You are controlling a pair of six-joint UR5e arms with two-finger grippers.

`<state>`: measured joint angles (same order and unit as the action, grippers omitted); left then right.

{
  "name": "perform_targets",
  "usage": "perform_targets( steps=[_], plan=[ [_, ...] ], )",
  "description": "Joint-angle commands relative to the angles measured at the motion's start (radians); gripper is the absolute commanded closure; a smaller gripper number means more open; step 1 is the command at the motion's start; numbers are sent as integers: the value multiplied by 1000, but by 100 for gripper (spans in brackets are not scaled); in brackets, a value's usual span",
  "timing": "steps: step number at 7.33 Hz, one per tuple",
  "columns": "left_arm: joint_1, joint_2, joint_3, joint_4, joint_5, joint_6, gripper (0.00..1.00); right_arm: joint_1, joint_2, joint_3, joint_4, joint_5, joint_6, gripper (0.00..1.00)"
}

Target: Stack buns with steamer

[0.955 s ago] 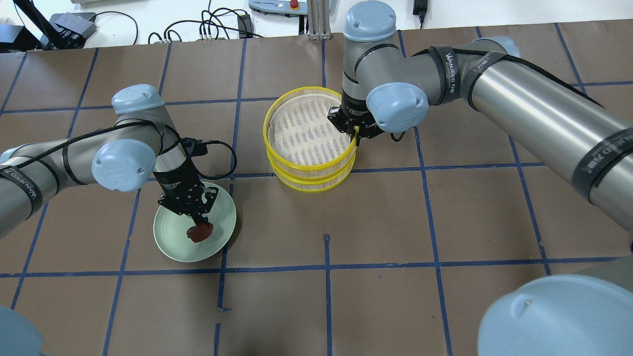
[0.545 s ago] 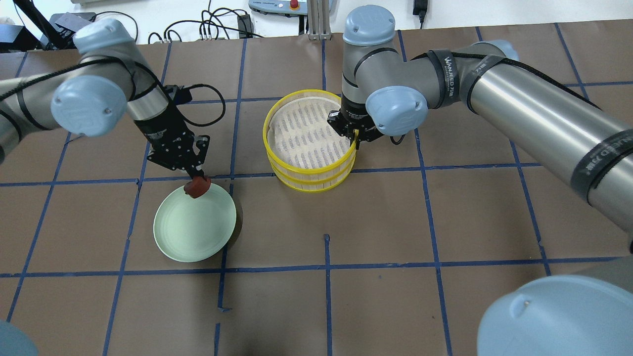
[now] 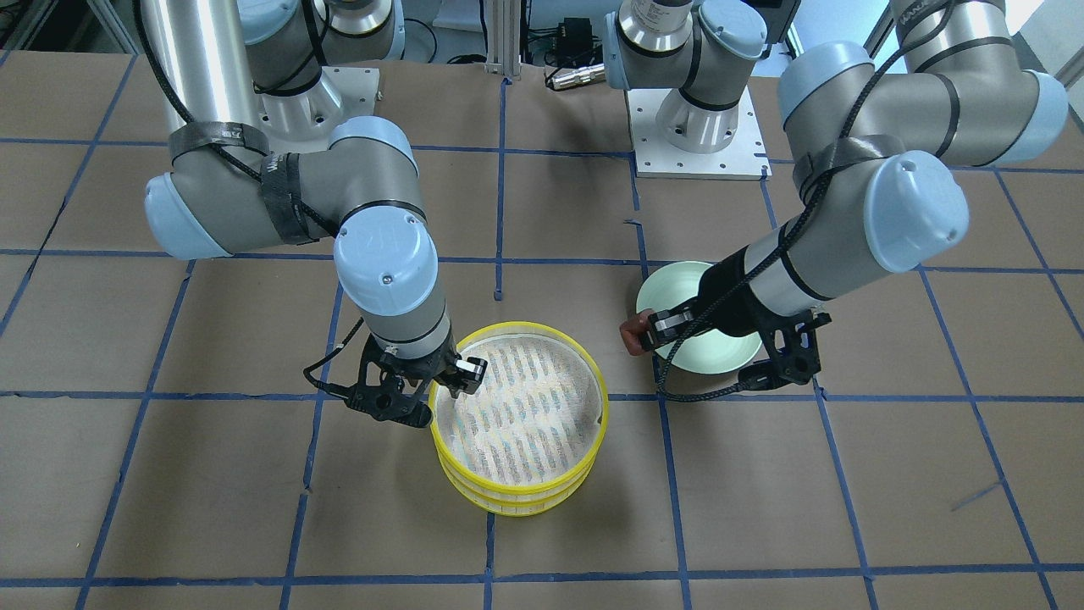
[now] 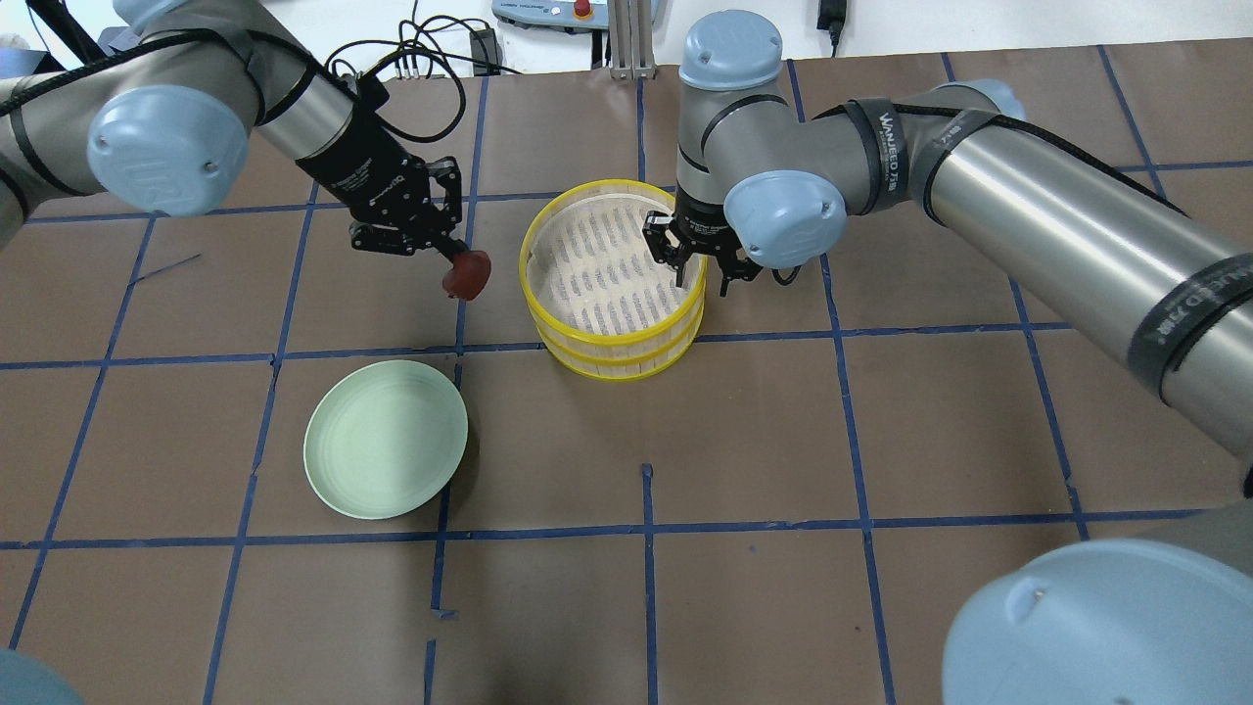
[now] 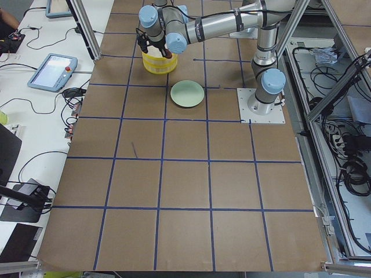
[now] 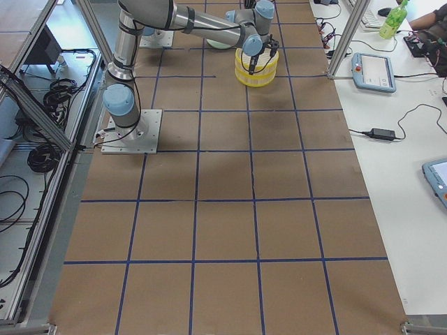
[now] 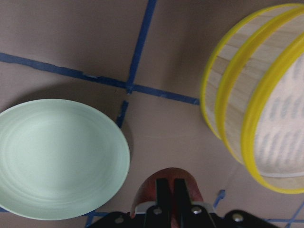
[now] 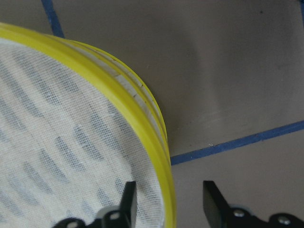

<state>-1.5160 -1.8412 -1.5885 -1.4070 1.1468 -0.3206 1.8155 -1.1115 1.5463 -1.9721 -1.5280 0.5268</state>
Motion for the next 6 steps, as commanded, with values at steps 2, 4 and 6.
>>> perform_targets(
  steps=[2, 4, 6],
  plan=[
    [-98, -59, 2, 184, -62, -103, 91, -190, -141, -29, 107, 6, -262, 0],
    [-142, -61, 2, 220, -44, -106, 3, -271, -270, -35, 256, 3, -422, 0],
    [-142, -50, 4, 255, -44, -88, 0, -256, -385, -66, 416, -3, -426, 0]
  ],
)
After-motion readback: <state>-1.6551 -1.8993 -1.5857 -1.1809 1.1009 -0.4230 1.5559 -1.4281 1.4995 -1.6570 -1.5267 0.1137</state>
